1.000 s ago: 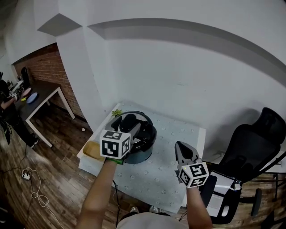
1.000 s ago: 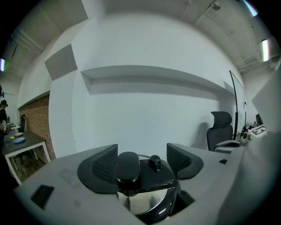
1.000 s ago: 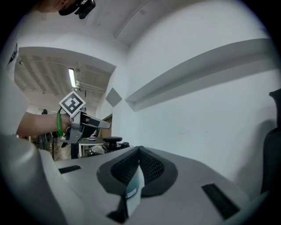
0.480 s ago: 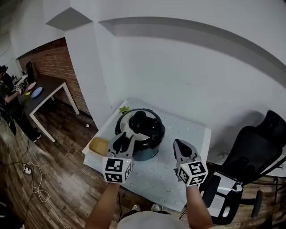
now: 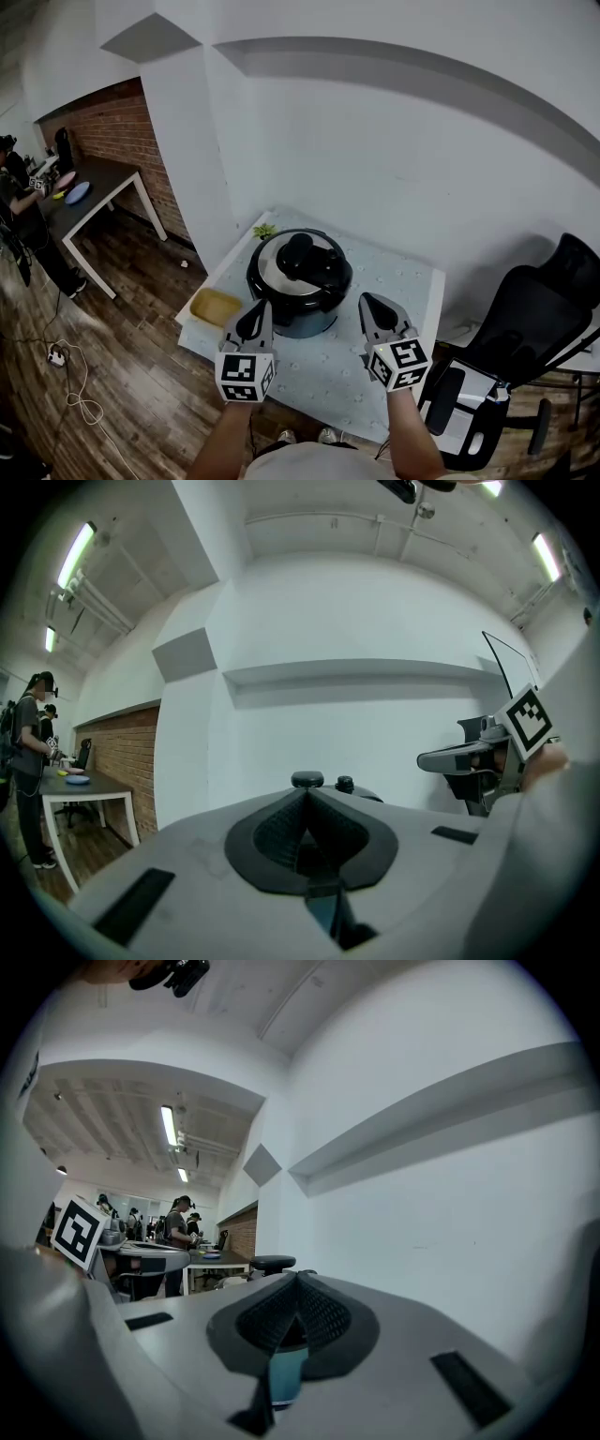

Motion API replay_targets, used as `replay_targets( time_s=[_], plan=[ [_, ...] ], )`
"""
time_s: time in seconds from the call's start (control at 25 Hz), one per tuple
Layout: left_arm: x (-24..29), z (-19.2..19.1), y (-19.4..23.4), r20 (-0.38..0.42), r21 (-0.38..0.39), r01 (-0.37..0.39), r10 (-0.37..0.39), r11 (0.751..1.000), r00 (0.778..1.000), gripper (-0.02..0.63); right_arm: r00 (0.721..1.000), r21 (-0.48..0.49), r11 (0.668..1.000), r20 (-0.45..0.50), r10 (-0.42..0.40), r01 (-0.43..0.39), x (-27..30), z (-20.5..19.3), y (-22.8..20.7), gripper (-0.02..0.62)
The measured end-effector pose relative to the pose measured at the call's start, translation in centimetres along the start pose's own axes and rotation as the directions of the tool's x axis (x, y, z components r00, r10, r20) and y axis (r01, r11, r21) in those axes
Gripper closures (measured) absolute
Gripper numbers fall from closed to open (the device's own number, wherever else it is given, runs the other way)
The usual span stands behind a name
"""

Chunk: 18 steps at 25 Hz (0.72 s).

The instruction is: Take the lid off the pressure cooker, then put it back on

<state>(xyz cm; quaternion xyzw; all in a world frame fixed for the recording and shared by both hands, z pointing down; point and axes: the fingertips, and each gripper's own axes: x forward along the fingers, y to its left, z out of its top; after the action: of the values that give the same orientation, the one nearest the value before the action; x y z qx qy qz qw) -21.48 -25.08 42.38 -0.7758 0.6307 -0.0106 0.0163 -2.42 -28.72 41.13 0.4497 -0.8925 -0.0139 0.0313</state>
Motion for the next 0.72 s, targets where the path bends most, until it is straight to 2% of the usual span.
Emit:
replay_targets(
  time_s=[0.4, 0.72],
  plan=[
    [-0.18, -0.51, 0.77, -0.005, -0.032, -0.012, 0.012, 0.999, 1.0, 0.594, 1.0, -0.021, 1.0, 0.002, 0.009, -0.009, 0.05, 0.2, 0.48, 0.595],
    [-0.01, -0.78, 0.28, -0.013, -0.035, 0.006, -0.006, 0.999, 1.0, 0.592, 1.0, -0.019, 1.0, 0.002, 0.016, -0.016, 0.14, 0.11, 0.57, 0.595]
  ],
)
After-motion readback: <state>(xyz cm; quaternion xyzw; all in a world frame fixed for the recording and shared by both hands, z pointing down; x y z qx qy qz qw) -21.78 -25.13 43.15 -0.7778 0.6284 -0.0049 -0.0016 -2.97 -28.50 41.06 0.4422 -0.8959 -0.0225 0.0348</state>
